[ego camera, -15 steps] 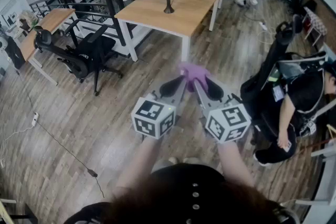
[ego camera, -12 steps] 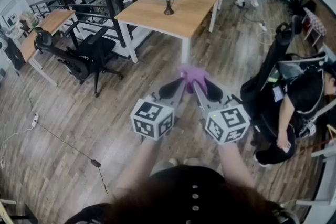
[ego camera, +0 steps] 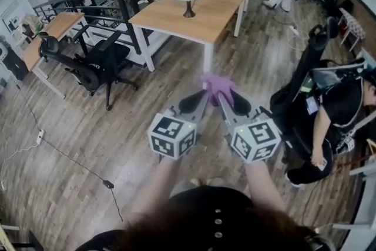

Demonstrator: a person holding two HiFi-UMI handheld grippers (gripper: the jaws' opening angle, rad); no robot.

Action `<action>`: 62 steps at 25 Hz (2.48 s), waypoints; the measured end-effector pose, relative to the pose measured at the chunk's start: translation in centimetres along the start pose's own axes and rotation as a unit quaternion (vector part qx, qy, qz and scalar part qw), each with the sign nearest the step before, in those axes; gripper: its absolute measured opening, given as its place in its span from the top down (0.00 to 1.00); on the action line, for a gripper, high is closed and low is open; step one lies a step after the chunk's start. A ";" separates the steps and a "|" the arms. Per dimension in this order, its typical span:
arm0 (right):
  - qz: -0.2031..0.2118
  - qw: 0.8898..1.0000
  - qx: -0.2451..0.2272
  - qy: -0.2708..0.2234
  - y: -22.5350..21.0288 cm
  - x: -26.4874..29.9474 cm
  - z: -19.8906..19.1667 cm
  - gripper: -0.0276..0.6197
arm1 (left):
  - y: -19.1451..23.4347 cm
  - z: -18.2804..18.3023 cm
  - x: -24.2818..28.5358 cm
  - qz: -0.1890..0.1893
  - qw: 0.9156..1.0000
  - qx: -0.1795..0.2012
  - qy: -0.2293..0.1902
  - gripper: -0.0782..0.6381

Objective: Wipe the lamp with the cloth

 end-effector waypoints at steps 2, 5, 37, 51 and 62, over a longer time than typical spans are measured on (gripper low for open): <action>-0.003 1.000 -0.001 -0.002 -0.1 0.2 -0.1 0.84 | 0.2 -0.1 0.1 -0.003 1.000 -0.003 -0.001 0.88; -0.011 1.000 0.007 -0.006 -0.2 0.5 0.2 0.84 | 0.8 -0.2 0.0 -0.005 1.000 -0.007 -0.005 0.88; 0.025 0.999 0.027 -0.020 -10.5 25.4 2.1 0.84 | 22.7 3.5 14.5 0.032 0.999 -0.019 -0.020 0.88; 0.030 0.999 0.037 -0.006 -15.7 34.5 1.8 0.84 | 30.6 3.9 21.4 0.045 0.998 -0.036 -0.011 0.88; 0.025 0.999 0.047 -0.011 -17.1 45.1 1.9 0.84 | 40.6 5.3 25.7 0.026 0.999 -0.025 -0.004 0.88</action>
Point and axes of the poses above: the fingertips, and each gripper's own axes: x forward along the fingers, y to its left, z out of its top, the point moved 3 cm from there along -x, backward along the fingers, and after that the axes turned 15 degrees about -z, right-handed, at the moved point
